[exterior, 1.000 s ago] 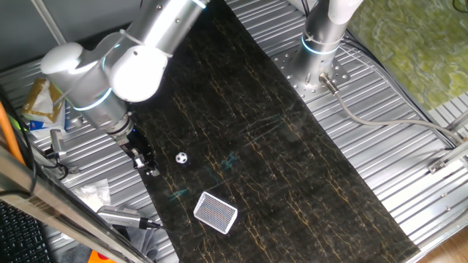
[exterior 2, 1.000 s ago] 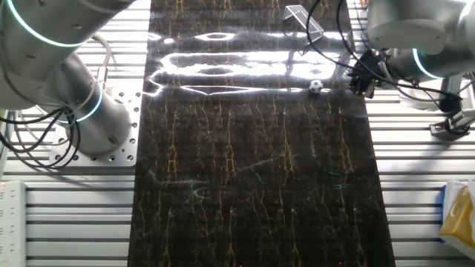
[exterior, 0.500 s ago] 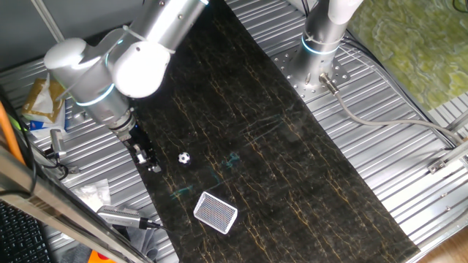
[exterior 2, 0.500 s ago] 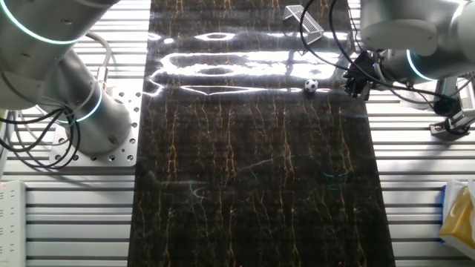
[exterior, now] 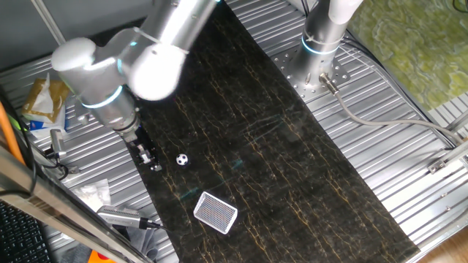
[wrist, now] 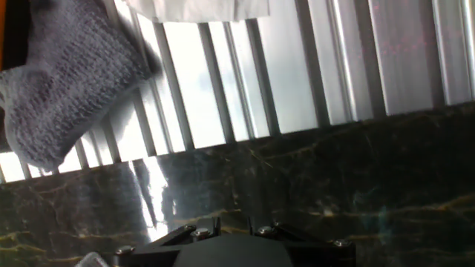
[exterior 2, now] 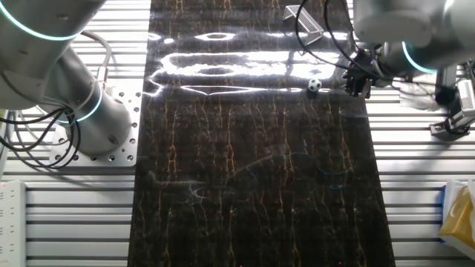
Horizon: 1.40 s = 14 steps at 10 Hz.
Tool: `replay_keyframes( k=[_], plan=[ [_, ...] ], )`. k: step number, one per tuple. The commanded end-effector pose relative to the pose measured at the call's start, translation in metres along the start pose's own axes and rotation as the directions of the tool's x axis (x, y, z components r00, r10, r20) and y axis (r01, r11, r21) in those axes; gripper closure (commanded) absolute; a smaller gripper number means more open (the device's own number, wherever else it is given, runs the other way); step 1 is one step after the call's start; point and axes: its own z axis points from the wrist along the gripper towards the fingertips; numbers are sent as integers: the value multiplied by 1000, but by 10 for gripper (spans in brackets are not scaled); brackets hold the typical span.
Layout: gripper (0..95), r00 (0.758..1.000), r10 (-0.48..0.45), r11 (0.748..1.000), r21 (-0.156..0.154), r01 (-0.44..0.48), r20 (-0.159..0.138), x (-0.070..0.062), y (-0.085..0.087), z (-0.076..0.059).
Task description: Push the soccer ball into the goal
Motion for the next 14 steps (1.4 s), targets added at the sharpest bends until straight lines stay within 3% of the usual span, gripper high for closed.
replay_keyframes(
  k=[1,2,7,14],
  plan=[
    [760,968,-243,939,266,218,65,2,-3,-4],
    [760,961,-266,929,288,233,79,2,-3,-4],
    [760,962,-242,943,263,204,122,2,-3,-4],
    [760,972,-200,956,239,167,122,2,-3,-4]
  ],
)
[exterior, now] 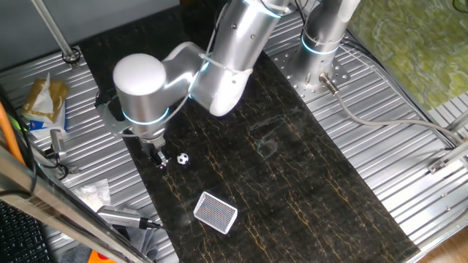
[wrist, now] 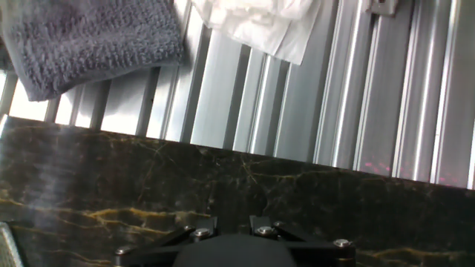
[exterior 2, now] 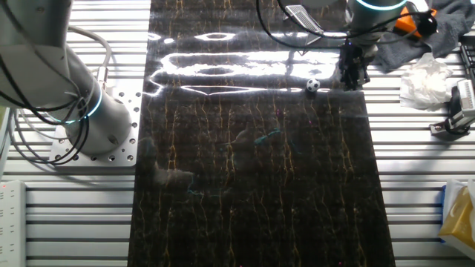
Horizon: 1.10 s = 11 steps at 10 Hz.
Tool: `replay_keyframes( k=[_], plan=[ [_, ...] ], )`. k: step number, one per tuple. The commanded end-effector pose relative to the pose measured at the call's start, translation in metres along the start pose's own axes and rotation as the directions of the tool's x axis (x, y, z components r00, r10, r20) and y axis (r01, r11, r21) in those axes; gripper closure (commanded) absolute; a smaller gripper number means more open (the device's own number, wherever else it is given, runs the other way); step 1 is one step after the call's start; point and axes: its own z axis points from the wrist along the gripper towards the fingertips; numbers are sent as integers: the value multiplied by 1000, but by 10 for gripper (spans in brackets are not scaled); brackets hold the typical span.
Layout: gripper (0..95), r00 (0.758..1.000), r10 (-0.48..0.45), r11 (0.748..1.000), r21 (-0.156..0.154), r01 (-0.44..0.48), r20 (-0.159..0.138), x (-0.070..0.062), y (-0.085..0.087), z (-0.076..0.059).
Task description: Push the soccer ball into the goal
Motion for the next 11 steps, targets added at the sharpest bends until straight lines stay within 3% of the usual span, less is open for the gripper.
replay_keyframes(
  k=[1,11],
  plan=[
    [760,1000,2,1000,-3,-2,-13,-2,1,2],
    [760,1000,-7,1000,-12,7,-7,-2,1,2]
  ],
)
